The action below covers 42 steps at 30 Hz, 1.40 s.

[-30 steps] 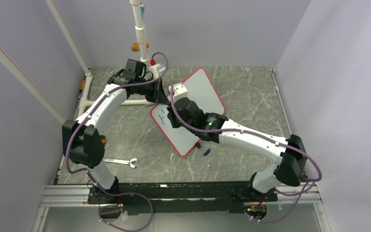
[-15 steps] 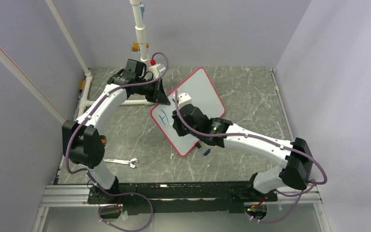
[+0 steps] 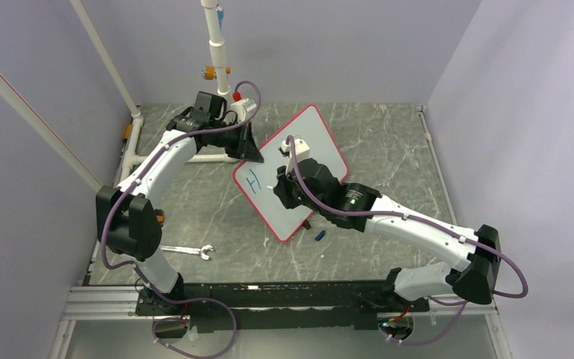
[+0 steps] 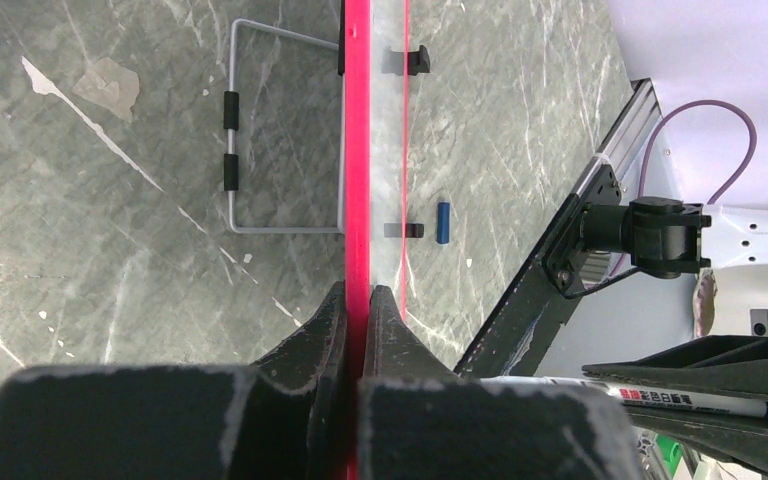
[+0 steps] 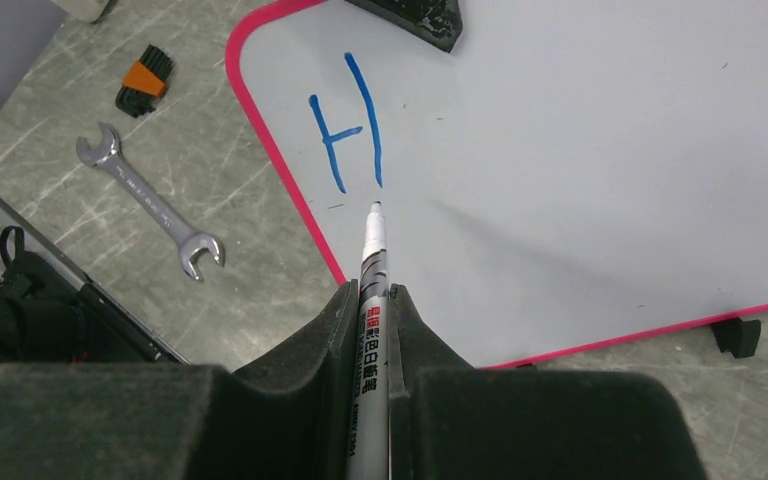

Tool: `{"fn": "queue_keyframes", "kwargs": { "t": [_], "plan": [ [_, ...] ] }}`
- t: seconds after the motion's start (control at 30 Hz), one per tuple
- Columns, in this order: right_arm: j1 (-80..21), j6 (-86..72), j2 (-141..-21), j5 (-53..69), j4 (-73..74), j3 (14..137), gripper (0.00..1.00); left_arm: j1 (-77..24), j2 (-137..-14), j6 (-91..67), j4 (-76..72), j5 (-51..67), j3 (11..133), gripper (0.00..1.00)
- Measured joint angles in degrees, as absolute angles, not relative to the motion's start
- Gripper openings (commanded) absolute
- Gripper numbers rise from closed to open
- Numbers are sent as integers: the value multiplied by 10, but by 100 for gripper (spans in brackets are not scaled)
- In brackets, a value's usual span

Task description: Write a sentence on the whiteboard

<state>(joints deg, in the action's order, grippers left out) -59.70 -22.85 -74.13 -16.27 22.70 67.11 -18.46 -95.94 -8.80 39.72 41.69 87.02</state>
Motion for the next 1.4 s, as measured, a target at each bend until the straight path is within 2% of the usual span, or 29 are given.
{"fn": "queue_keyframes", "kwargs": {
  "t": [0.57,1.4],
  "plan": [
    [-506,-199,-738,-84,210,671,0,-185,-959,-88,397,416,870,0],
    [-488,-190,-815,-23,166,712,0,-186,-958,-88,397,413,870,0]
  ]
}}
